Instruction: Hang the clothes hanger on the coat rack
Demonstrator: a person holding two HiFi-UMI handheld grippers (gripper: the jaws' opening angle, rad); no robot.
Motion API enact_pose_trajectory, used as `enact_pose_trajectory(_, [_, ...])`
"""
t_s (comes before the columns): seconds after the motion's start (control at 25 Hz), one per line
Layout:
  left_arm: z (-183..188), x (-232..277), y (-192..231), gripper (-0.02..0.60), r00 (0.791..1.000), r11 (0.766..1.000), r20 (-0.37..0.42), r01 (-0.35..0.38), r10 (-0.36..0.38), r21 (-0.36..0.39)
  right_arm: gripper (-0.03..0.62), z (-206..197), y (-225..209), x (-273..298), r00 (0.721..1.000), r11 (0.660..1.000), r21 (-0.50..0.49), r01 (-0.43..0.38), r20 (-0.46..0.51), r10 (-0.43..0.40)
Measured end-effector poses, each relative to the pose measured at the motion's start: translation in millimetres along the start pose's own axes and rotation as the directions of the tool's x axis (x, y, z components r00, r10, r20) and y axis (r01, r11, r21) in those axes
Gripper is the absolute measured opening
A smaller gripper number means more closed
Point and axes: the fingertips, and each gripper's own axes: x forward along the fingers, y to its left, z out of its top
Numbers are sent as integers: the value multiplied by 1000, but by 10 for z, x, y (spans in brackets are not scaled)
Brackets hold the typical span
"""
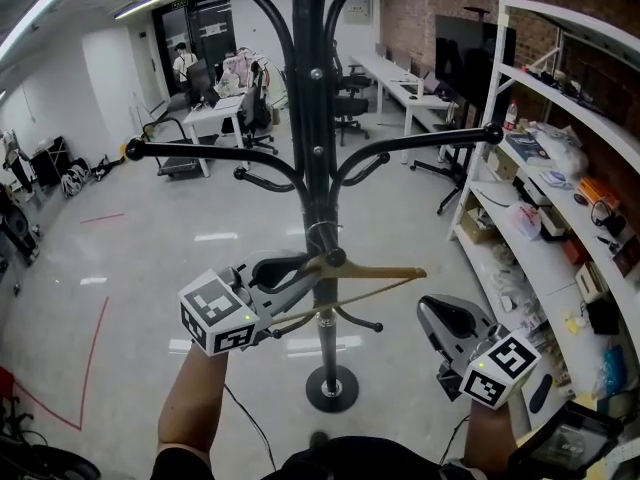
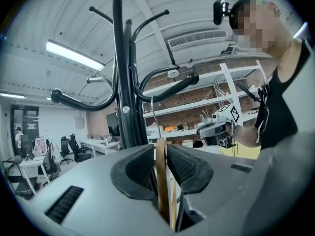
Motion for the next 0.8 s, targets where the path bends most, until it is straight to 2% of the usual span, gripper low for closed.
enact_pose_trajectory(0.2, [242,-308,-43,77,993,999,111,-50,49,7,9,17,61,4,1000,1000,-8,-23,1,23])
enact_pose_trajectory(0.32, [299,-543,-72,77,978,990,149,-143,144,-18,9,42,124,29,999,999,-11,-52,8,52])
enact_pose_trajectory(0.44, [278,-755,-136,67,953,969,172,-245,248,-36,9,47,168,49,997,997,-12,-82,13,82])
enact_pose_trajectory(0.6, [262,-1087,-385,15,911,933,204,-357,358,-44,9,31,264,71,993,992,-17,-122,8,122])
enact_pose_trajectory(0.68, [257,-1262,-496,2,883,911,225,-402,412,-91,9,38,307,67,990,990,-16,-141,11,141])
enact_pose_trajectory(0.8, [139,-1418,-612,0,853,877,220,-435,474,-203,9,46,336,45,987,987,-7,-162,16,162])
